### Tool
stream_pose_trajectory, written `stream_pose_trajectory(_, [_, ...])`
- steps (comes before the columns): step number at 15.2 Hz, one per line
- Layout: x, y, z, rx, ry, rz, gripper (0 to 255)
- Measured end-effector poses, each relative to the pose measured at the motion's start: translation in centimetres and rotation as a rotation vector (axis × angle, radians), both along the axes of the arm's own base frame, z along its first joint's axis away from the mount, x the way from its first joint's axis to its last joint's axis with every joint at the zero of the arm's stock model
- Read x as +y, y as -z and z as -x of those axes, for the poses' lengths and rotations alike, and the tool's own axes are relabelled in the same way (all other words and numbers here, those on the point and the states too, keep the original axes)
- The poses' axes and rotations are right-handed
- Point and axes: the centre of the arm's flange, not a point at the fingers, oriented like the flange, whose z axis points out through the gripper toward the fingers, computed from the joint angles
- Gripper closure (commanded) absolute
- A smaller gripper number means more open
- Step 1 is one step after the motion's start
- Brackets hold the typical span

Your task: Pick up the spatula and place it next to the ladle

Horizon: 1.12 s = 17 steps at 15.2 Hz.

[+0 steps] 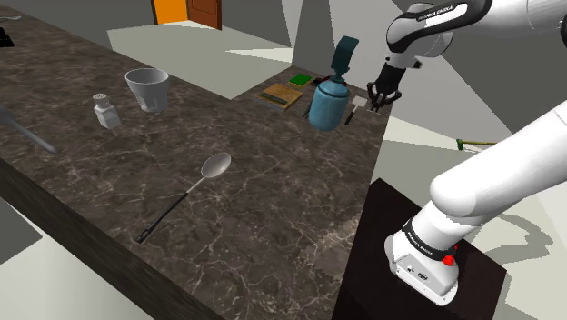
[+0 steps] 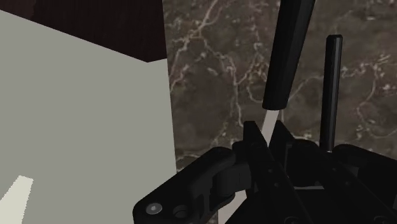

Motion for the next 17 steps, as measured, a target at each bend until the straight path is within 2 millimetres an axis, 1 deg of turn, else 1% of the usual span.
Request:
stream_pose_trajectory(8, [0.0,-4.3,0.1,0.0,0.0,0.0,255])
stream_pose_trajectory(10, [1.5,-4.4,-0.1,0.0,0.0,0.0,255])
stream_pose_trajectory(12, [3.7,-4.7,-0.3,0.0,-0.001,0.0,255])
stream_pose_trajectory(13, [5.3,-4.9,-0.1,0.0,-0.002,-0.001,255])
stream_pose_trajectory(17, [10.4,-5.0,-0.4,0.0,-0.001,0.0,255])
